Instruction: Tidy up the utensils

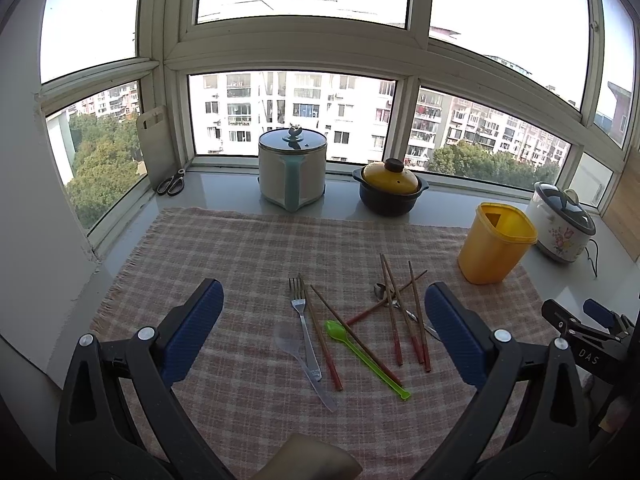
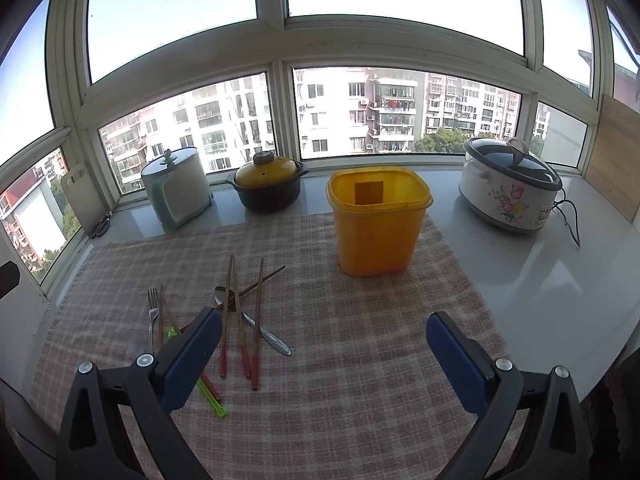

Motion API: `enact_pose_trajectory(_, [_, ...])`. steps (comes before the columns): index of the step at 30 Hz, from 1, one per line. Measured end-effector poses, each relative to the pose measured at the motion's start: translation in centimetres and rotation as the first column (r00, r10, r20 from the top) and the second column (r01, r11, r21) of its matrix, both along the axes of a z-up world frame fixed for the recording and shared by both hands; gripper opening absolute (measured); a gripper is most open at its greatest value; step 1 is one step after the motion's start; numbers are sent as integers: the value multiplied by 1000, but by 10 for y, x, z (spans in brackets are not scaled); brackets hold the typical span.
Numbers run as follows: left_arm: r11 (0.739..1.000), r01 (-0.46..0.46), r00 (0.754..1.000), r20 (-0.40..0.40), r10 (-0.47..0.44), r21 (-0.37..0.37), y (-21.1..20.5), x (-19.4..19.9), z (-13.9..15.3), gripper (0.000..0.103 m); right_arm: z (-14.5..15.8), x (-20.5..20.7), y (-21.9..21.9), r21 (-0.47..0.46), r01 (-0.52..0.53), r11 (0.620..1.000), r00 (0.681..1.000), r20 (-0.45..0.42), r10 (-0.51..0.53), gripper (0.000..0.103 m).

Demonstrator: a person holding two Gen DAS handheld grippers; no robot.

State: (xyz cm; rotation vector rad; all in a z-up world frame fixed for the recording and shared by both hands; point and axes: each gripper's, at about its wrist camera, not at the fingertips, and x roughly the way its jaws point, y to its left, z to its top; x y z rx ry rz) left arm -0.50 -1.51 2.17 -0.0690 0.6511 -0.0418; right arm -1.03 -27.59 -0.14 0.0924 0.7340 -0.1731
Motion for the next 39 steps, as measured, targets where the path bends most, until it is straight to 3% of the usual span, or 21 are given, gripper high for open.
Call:
enact_pose_trajectory(27, [1000, 3, 1000, -12, -3, -4, -3, 10, -3, 102, 5, 3, 1, -8, 4, 1000, 1000, 11, -4, 103])
enact_pose_trajectory(39, [1000, -17, 998, -53, 17, 5, 9, 11, -26, 102, 3, 4, 3, -54, 7, 999, 1000, 15, -6, 103])
